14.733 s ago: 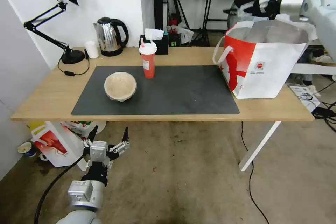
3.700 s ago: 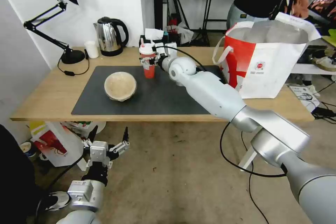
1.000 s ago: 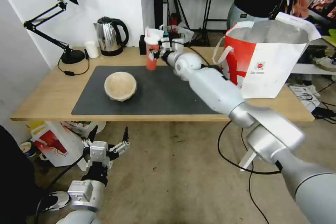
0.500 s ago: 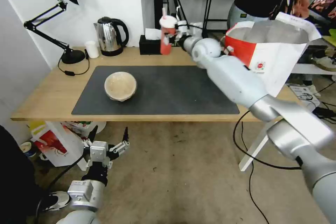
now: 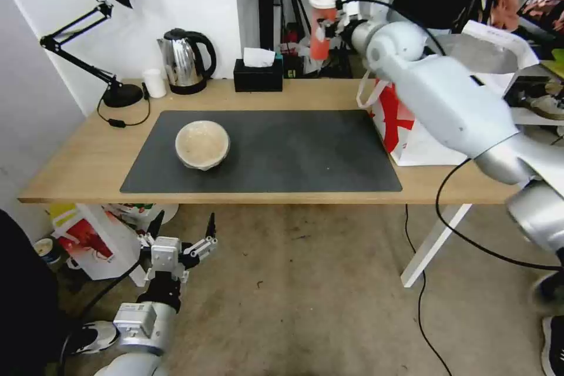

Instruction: Pick up the trash from the table and place it into the takeout bag.

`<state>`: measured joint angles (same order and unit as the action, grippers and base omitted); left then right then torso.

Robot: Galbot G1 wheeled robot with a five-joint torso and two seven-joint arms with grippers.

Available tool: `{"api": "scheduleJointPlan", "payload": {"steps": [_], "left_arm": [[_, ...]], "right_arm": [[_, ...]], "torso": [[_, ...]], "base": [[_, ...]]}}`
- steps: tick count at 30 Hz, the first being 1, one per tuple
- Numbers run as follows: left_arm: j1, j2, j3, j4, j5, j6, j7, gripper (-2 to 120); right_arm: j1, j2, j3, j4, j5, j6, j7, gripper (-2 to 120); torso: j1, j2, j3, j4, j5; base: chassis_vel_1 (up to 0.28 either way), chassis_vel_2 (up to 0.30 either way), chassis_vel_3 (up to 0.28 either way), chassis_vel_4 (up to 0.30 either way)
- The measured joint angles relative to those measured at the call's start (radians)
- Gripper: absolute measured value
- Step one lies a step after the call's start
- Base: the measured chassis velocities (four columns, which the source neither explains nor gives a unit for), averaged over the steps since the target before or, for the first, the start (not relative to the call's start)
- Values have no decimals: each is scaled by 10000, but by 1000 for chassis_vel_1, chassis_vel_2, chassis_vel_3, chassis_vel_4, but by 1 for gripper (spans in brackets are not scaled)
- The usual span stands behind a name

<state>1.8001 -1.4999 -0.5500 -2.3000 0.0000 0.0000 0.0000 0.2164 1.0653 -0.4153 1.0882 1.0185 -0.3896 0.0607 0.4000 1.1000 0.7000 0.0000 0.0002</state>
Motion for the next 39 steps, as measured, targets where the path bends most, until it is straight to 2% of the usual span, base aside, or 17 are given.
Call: {"api": "scheduleJointPlan", "payload": {"steps": [7,9,11,13,16,18,21,31,39], "left_arm": [[0,0,0,0,0,0,0,100],[0,0,0,0,0,0,0,100],[0,0,0,0,0,0,0,100],[0,1,0,0,0,0,0,100],[0,0,0,0,0,0,0,100],[0,0,0,0,0,0,0,100],[0,0,0,0,0,0,0,100],[0,0,0,0,0,0,0,100],[0,0,0,0,0,0,0,100]], "right_arm": [[39,-1037,109,424,285,-32,-24,8],[39,-1109,121,455,300,-40,-23,8],[-46,-1632,334,755,410,-138,-2,8],[-85,-1736,375,844,439,-157,5,8],[-426,-2562,759,1601,735,-226,33,7],[-471,-2659,825,1686,782,-227,41,7],[-790,-3228,1241,2058,1010,-215,41,7],[-1573,-4061,1847,2343,1157,-188,-63,7],[-2004,-4351,2171,2271,1156,-145,-155,7]], "torso": [[0,0,0,0,1],[0,0,0,1,1],[0,0,0,-2,-1],[0,0,0,-2,0],[0,0,0,-4,2],[0,0,0,-4,2],[-3,0,0,-2,1],[-2,0,0,-2,1],[-1,0,0,0,-2]], "base": [[0,0,0,0],[0,0,0,0],[0,0,0,0],[0,0,0,0],[0,0,0,0],[0,0,0,0],[0,0,0,0],[0,0,0,0],[0,0,0,0]]}}
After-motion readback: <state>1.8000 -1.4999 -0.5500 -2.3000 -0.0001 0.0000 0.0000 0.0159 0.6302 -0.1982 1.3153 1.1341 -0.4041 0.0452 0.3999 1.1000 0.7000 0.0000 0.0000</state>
